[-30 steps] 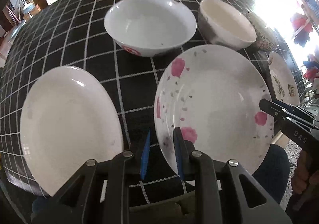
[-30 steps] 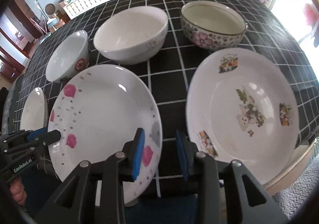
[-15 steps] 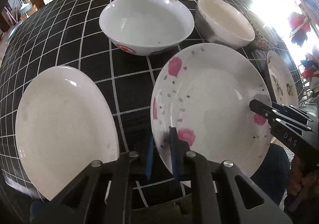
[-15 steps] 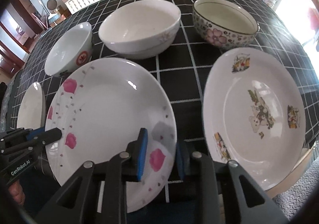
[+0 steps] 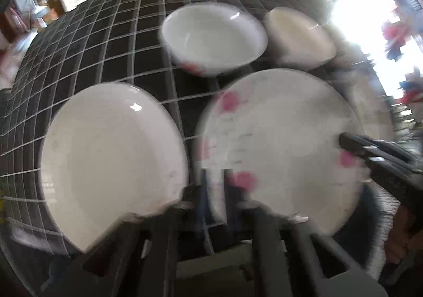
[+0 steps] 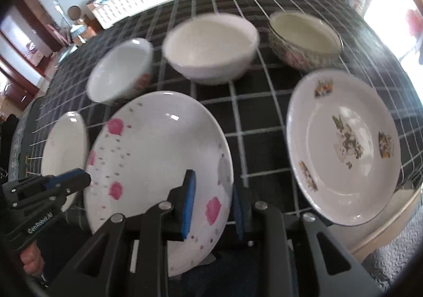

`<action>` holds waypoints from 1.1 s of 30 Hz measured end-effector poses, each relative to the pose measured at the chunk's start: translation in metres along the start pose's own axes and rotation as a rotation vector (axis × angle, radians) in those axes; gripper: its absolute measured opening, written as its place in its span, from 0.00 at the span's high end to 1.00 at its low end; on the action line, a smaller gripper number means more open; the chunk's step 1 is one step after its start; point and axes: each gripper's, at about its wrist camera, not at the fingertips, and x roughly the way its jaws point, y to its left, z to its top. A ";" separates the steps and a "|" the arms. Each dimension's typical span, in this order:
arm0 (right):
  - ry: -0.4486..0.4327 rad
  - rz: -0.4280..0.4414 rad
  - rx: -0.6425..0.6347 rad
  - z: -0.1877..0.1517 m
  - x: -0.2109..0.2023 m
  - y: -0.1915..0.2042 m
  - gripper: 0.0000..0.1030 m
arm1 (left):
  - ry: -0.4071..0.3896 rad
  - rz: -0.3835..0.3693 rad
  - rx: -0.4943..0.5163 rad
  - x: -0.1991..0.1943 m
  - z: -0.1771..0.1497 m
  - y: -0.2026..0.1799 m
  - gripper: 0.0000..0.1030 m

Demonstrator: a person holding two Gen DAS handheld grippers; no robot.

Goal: Organize plates and bowls

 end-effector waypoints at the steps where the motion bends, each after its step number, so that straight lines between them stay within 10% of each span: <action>1: -0.011 -0.001 -0.009 0.000 -0.004 0.007 0.71 | -0.010 -0.070 0.003 -0.009 0.000 -0.004 1.00; 7: 0.007 -0.069 0.040 0.003 0.009 -0.003 0.91 | -0.058 0.007 0.022 -0.020 -0.002 -0.012 1.00; 15: 0.067 -0.031 0.089 -0.002 0.031 -0.024 0.90 | -0.062 0.025 -0.096 -0.024 -0.016 0.035 0.89; 33: 0.059 -0.039 0.022 0.004 0.035 -0.018 0.88 | 0.010 0.030 -0.062 0.015 -0.025 0.014 0.85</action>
